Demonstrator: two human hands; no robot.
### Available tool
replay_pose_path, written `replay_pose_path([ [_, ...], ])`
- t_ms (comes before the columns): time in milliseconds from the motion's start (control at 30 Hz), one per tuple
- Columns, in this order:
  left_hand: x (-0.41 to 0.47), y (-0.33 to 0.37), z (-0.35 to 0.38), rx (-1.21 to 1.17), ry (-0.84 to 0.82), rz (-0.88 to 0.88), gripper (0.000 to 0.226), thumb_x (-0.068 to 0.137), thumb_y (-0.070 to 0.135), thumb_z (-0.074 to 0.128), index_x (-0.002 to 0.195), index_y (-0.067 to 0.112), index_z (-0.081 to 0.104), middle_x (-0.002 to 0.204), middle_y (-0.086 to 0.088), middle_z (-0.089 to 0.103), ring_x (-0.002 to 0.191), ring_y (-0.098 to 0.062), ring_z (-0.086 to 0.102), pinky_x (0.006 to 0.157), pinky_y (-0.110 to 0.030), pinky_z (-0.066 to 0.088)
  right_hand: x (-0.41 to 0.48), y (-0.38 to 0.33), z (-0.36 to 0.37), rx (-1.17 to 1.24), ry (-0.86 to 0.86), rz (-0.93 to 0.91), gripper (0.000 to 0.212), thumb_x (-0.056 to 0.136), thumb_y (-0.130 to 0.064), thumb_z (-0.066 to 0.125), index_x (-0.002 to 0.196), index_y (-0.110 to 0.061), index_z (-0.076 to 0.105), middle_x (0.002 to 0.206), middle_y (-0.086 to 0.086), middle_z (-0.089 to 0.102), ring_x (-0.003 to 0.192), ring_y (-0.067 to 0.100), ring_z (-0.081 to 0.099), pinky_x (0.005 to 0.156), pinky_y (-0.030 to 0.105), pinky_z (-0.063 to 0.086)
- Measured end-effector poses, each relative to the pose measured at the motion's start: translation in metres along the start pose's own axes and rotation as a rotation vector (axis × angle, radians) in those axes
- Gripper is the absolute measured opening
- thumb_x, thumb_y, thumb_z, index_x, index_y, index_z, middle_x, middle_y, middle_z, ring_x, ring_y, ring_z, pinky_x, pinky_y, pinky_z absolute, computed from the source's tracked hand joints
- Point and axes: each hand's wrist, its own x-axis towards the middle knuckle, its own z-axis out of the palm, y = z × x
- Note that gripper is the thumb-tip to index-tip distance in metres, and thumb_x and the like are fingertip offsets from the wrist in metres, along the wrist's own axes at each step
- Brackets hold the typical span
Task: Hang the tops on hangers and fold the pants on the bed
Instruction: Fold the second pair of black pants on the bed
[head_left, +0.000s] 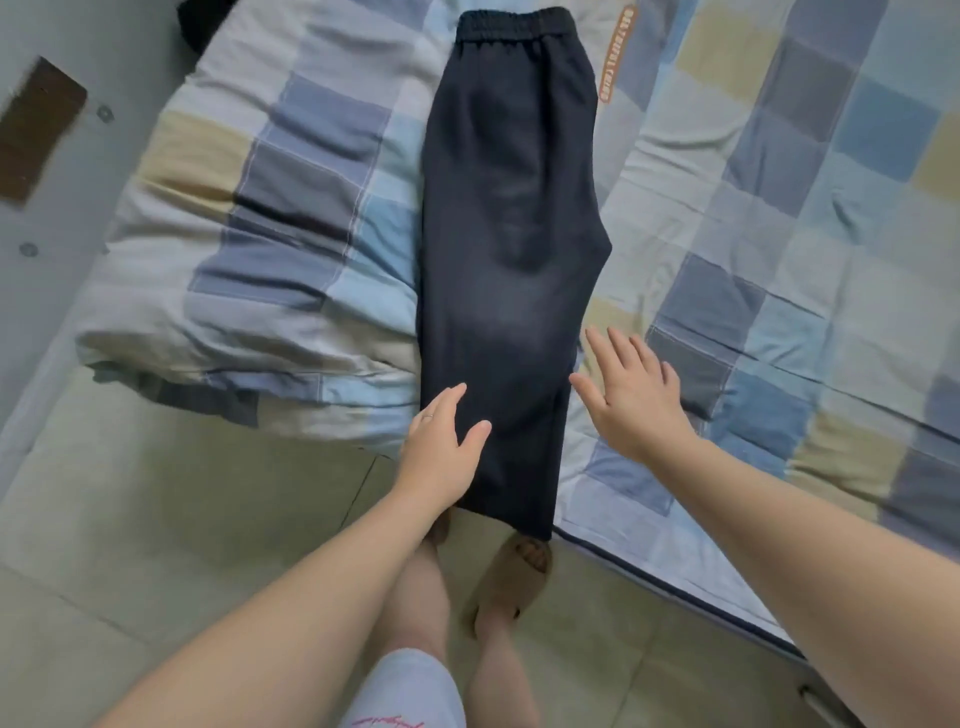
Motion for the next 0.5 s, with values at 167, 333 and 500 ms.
replay_pose_path([
  [167,-0.047,-0.047,0.034,0.018,-0.024,-0.085,0.059,0.101,0.038,0.053,0.155,0.027,0.033,0.16,0.011,0.034,0.148,-0.018,0.025,0.12,-0.042,0.026,-0.046,0.02,0.057,0.023,-0.077,0.028,0.063,0.103,-0.057,0.026,0.159,-0.038,0.004,0.168,-0.004,0.007,0.154,0.023,0.004,0.122,0.053,0.011],
  [333,-0.046,-0.101,0.048,0.084,-0.048,-0.145,0.058,0.1,0.037,0.054,0.153,0.026,0.035,0.157,0.007,0.038,0.141,-0.02,0.031,0.115,-0.04,0.029,-0.057,0.034,0.121,0.011,-0.127,0.029,0.062,0.104,-0.055,0.027,0.159,-0.035,0.007,0.168,-0.003,0.01,0.154,0.024,0.006,0.121,0.052,0.014],
  [500,-0.024,-0.15,0.058,0.108,0.052,-0.162,0.052,0.097,0.031,0.059,0.145,0.02,0.043,0.148,-0.001,0.045,0.137,-0.024,0.037,0.109,-0.037,0.032,-0.054,0.032,0.184,0.13,-0.123,0.045,0.066,0.103,-0.05,0.037,0.16,-0.03,0.01,0.167,-0.001,0.015,0.152,0.024,0.013,0.119,0.05,0.02],
])
